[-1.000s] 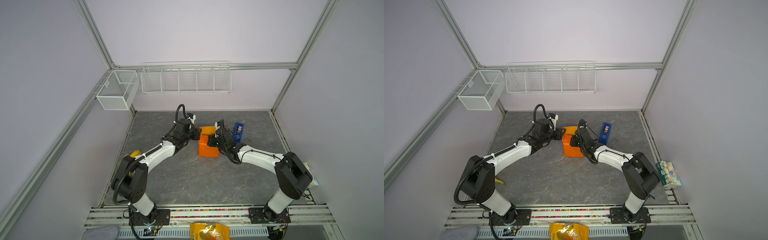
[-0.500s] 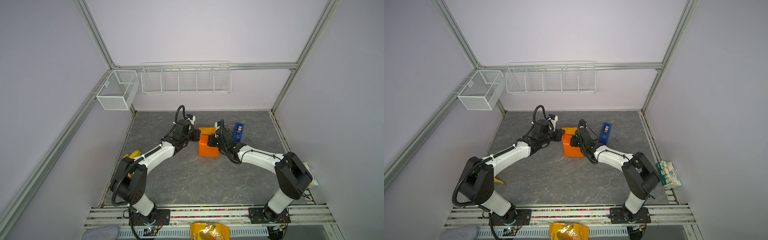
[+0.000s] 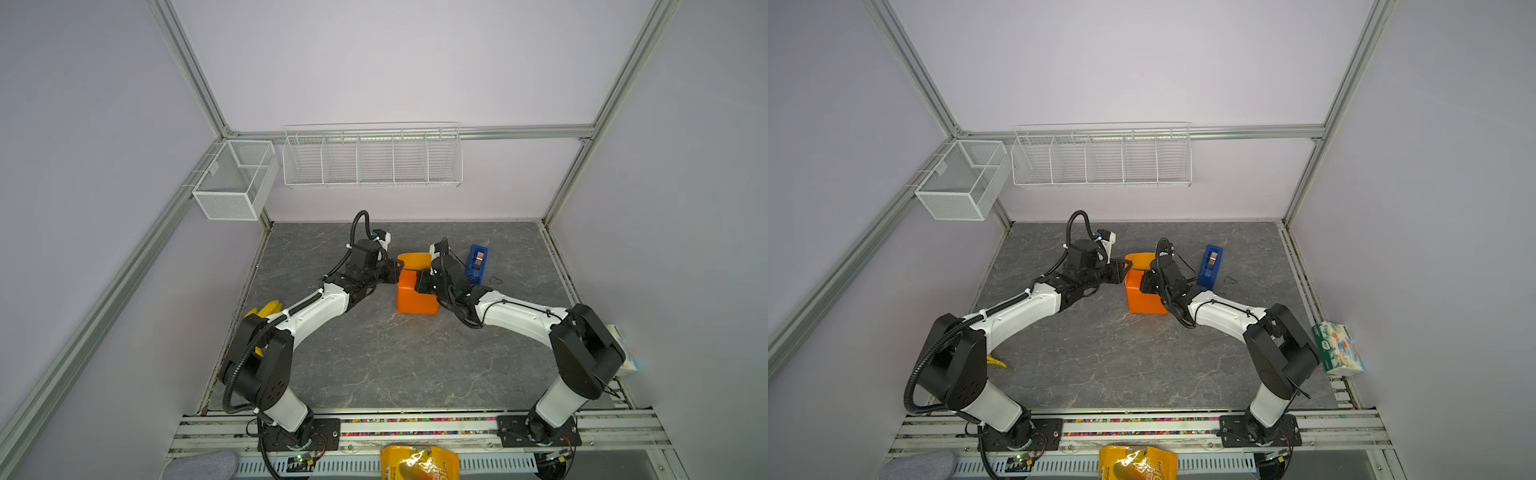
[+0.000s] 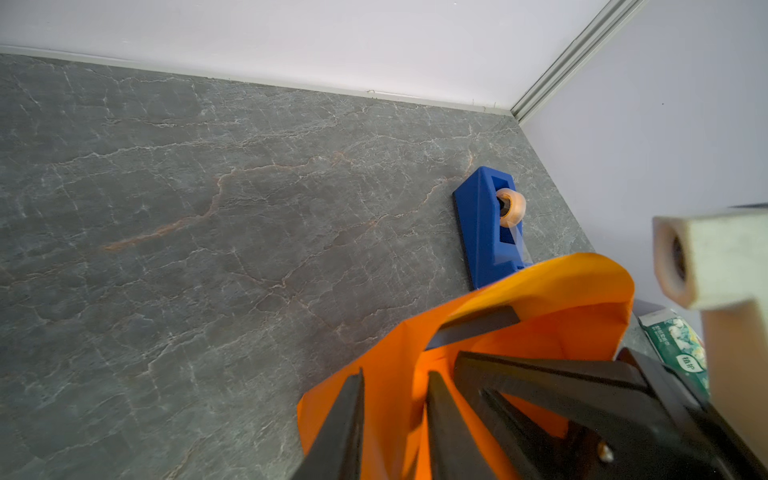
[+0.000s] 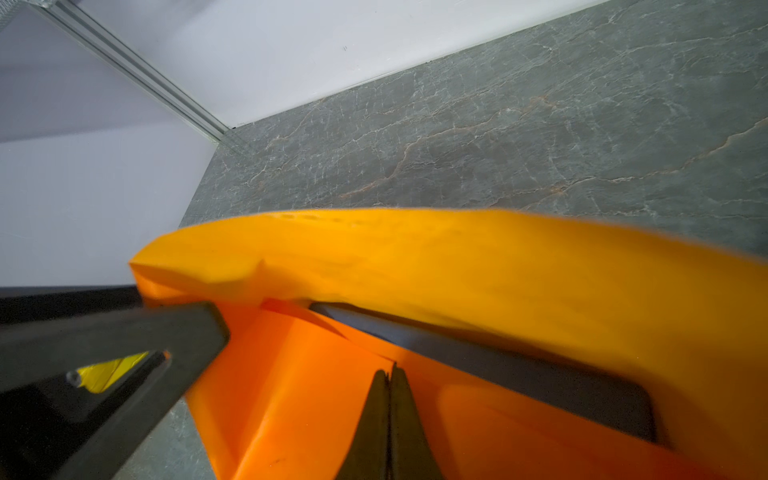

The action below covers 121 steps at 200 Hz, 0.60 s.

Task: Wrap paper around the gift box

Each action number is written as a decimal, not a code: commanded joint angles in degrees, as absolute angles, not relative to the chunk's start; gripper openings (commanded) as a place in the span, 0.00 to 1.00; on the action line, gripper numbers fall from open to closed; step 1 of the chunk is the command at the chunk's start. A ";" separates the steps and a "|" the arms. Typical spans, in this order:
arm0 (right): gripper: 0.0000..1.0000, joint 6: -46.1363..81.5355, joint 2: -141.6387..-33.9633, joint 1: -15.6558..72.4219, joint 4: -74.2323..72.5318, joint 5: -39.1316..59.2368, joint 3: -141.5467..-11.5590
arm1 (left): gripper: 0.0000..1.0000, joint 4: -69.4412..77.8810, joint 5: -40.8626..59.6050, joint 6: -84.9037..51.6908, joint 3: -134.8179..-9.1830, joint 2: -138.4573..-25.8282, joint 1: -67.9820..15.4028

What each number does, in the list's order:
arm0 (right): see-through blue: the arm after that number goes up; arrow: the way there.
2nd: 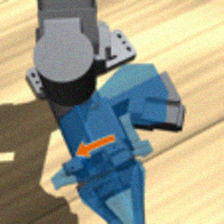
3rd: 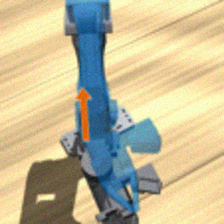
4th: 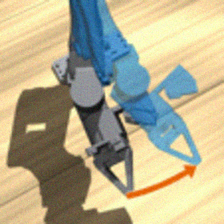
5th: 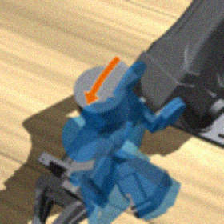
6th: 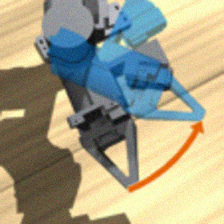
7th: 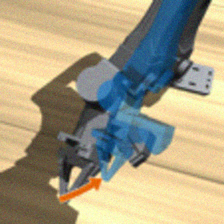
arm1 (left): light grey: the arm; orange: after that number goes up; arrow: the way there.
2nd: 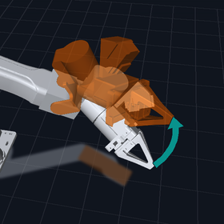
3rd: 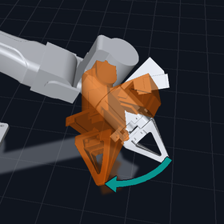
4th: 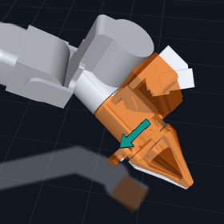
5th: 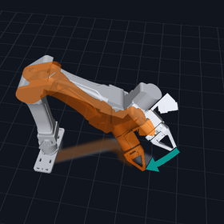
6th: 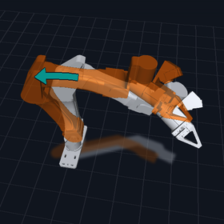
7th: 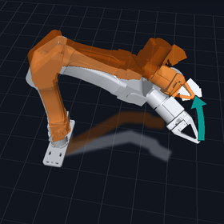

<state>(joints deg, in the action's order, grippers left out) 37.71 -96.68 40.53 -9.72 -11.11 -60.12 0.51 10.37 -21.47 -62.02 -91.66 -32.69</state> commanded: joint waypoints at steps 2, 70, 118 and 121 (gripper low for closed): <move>0.07 37.75 -97.30 40.01 -1.94 -12.42 -59.06 | 0.26 -0.08 10.43 -21.89 -60.82 -90.25 -33.01; 0.07 37.80 -97.25 40.03 -1.92 -12.48 -59.06 | 0.00 -0.03 11.75 -21.94 -61.58 -90.99 -33.06; 0.07 37.72 -97.29 40.02 -1.84 -12.40 -58.92 | 0.28 -0.05 9.29 -21.75 -60.59 -87.02 -32.96; 0.06 37.78 -97.29 39.99 -1.85 -12.45 -58.87 | 0.29 -0.05 9.01 -21.67 -60.37 -86.66 -32.96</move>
<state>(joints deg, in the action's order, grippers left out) 37.71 -96.64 40.53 -9.56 -11.11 -60.12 -0.19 10.90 -22.00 -61.45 -90.89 -32.80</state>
